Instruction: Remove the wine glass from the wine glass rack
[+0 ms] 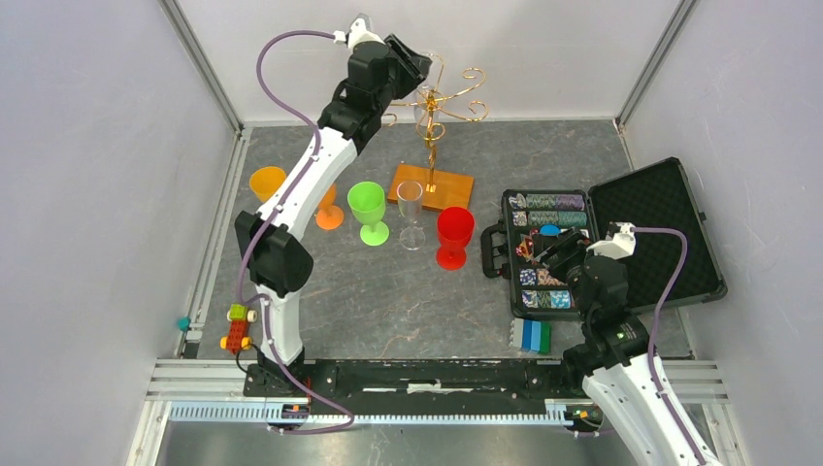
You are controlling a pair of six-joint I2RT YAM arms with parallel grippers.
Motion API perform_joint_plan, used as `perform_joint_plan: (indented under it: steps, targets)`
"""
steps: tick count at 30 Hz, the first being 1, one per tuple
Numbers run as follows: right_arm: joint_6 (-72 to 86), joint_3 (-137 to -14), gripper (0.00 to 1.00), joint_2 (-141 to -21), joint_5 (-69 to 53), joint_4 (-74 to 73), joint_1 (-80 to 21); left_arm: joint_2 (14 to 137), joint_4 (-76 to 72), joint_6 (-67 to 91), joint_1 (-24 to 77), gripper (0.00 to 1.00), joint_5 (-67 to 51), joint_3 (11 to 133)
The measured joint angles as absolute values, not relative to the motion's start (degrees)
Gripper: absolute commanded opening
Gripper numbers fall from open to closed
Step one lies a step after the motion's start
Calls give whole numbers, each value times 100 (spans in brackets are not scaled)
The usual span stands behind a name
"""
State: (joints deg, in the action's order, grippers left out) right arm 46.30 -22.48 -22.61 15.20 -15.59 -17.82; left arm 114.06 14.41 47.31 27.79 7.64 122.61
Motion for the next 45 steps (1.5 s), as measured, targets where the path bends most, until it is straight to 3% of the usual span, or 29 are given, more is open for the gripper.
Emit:
perform_joint_plan:
  steps: [7,13,28,36,45]
  targets:
    - [4720,-2248,80,-2261,1470,-1559,-1782,11476,1267,5054,2936,49,1511,12272]
    - [4775,-2255,80,-2320,1356,-1557,-1782,11544,1317,5282,2971,55,2097,12352]
    - [4840,-2270,80,-2316,1308,-1557,-1782,12042,1463,5651,2971,50,2379,12724]
    - [4842,-2314,80,-2217,1310,-1557,-1782,12390,1400,6093,2958,37,2294,13032]
    - [4836,-2399,80,-2217,1315,-1557,-1782,12283,578,7039,2893,21,2067,12348]
